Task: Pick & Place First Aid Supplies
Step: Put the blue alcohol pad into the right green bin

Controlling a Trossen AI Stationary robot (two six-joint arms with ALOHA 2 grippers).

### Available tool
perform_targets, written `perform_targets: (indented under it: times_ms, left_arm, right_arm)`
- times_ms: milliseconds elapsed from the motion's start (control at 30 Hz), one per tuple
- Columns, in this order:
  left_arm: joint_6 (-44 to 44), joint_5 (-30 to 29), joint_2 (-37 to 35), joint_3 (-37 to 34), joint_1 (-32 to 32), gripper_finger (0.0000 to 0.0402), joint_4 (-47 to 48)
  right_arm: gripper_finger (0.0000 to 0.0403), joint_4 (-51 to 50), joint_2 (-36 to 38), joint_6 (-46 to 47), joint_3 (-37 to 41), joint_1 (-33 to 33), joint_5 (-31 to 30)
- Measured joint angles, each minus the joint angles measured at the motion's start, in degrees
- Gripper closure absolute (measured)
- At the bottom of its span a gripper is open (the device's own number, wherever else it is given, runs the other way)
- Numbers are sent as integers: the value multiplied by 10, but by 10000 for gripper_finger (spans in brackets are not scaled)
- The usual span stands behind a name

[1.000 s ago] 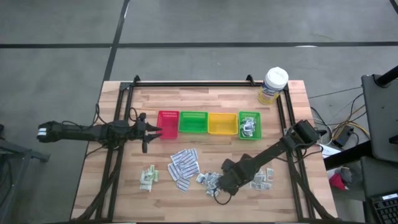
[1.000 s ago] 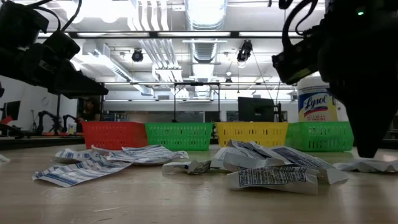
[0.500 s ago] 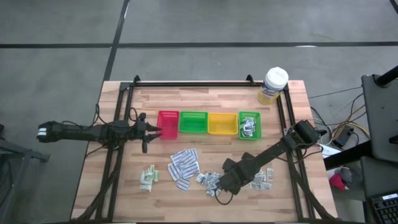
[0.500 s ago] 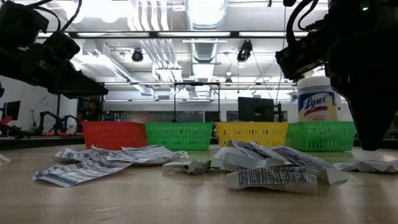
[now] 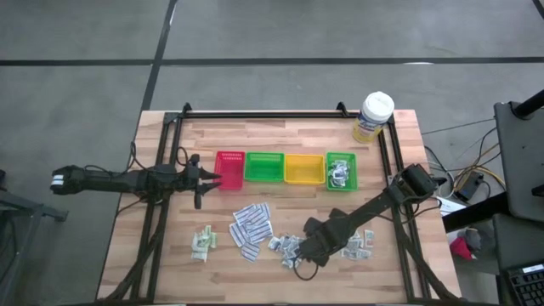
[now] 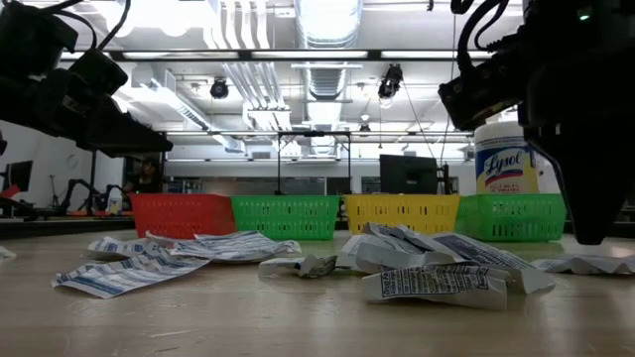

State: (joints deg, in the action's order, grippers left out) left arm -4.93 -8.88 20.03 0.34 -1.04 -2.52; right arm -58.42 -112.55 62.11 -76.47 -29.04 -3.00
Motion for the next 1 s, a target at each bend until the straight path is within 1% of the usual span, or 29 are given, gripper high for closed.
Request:
perform_targets:
  times_ms: [167,267,500,667,833,1000]
  left_arm:
    - [0,0,0,0,0,289,0]
    - [0,0,0,0,0,289,0]
    - [0,0,0,0,0,289,0]
    - [0,0,0,0,0,289,0]
    - [0,0,0,0,0,289,0]
    - [0,0,0,0,0,289,0]
  right_arm:
    - [357,1,0,-8,0,-1,2]
    - [348,1,0,-7,0,0,6]
    - [304,1,0,-9,0,3,32]
    - [277,4,0,-8,0,3,34]
    - [269,10,0,6,3,3,30]
    - [268,22,0,9,19,4,26]
